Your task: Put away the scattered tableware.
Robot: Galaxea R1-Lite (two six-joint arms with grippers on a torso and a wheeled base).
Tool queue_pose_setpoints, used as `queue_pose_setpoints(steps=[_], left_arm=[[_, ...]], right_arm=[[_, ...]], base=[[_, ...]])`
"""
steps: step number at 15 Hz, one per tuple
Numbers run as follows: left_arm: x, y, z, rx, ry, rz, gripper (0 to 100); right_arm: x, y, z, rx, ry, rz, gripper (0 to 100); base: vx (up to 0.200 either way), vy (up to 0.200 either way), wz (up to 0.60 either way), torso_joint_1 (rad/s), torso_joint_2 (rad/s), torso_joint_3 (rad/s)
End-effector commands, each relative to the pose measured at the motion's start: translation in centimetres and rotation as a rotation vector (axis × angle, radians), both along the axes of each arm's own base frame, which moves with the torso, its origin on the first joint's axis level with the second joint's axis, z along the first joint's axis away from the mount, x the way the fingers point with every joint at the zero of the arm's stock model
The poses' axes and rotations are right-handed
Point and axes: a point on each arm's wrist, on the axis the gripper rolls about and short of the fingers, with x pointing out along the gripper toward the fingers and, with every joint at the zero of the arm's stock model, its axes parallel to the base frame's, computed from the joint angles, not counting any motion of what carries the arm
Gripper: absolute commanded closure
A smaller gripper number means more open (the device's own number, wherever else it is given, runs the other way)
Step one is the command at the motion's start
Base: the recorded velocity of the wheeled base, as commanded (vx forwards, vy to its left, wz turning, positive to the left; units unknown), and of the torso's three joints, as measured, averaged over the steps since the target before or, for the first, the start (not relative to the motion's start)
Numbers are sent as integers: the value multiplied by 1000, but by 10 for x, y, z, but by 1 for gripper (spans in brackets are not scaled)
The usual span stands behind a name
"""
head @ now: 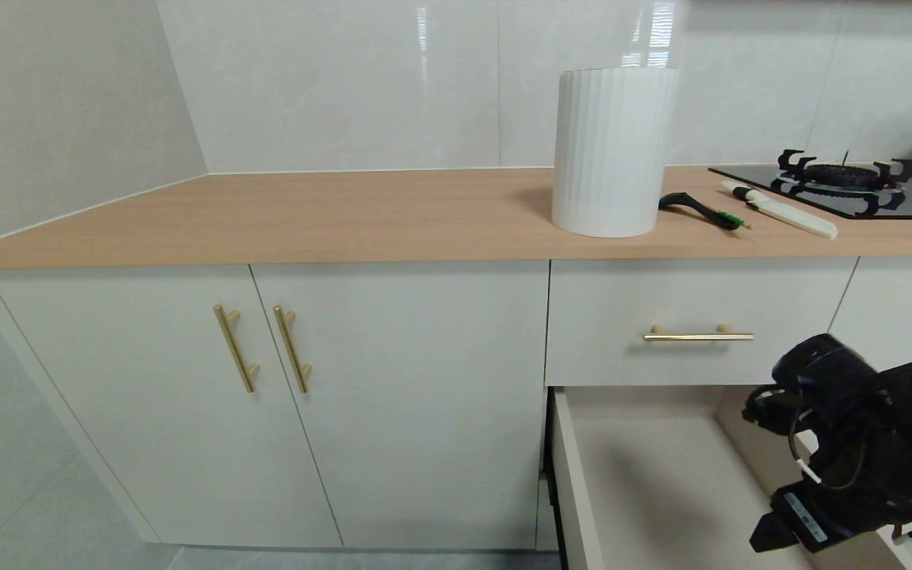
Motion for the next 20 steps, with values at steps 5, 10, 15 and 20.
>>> queue_pose_setpoints(steps=[5,10,15,20], left_arm=[[0,0,0,2,1,0,0],[0,0,0,0,2,0,0],[0,0,0,0,3,0,0],[0,0,0,0,2,0,0]], right_arm=[[-65,-15,108,313,-446,37,0],[-54,-21,105,312,-509,-3,0],[-55,-21,106,308,-513,-4,0],[-55,-21,105,307,-509,-5,0]], base=[[0,0,0,0,0,0],[0,0,0,0,0,0],[0,0,0,0,0,0],[0,0,0,7,-36,-26]])
